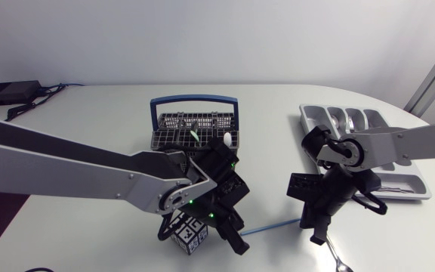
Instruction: Transfer all utensils from the basket to the drawer tray.
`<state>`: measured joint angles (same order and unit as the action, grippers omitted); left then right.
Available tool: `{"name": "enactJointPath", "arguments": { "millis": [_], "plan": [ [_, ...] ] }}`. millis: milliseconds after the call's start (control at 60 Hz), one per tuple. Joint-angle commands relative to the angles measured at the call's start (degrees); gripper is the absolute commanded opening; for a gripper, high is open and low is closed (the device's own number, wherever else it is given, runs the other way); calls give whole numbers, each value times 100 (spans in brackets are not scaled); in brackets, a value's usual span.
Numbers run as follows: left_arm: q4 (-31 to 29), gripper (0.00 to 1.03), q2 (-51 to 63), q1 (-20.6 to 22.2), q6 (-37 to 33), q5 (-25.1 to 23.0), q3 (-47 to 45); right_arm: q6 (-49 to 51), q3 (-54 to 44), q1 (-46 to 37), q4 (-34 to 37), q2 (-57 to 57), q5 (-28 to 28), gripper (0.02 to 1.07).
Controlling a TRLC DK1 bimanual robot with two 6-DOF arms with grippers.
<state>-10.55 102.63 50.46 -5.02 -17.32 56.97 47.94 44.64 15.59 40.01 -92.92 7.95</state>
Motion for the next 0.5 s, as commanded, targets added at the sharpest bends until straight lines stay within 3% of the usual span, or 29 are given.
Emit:
{"name": "enactJointPath", "arguments": {
  "millis": [0, 483],
  "plan": [
    [-18, 6, 275, 105, -105, 36, 157, -92, -105, -65, -81, -138, 58, 14],
    [-26, 6, 750, 386, -114, 124, 350, -365, 185, -57, -415, -437, 120, 14]
  ]
}}
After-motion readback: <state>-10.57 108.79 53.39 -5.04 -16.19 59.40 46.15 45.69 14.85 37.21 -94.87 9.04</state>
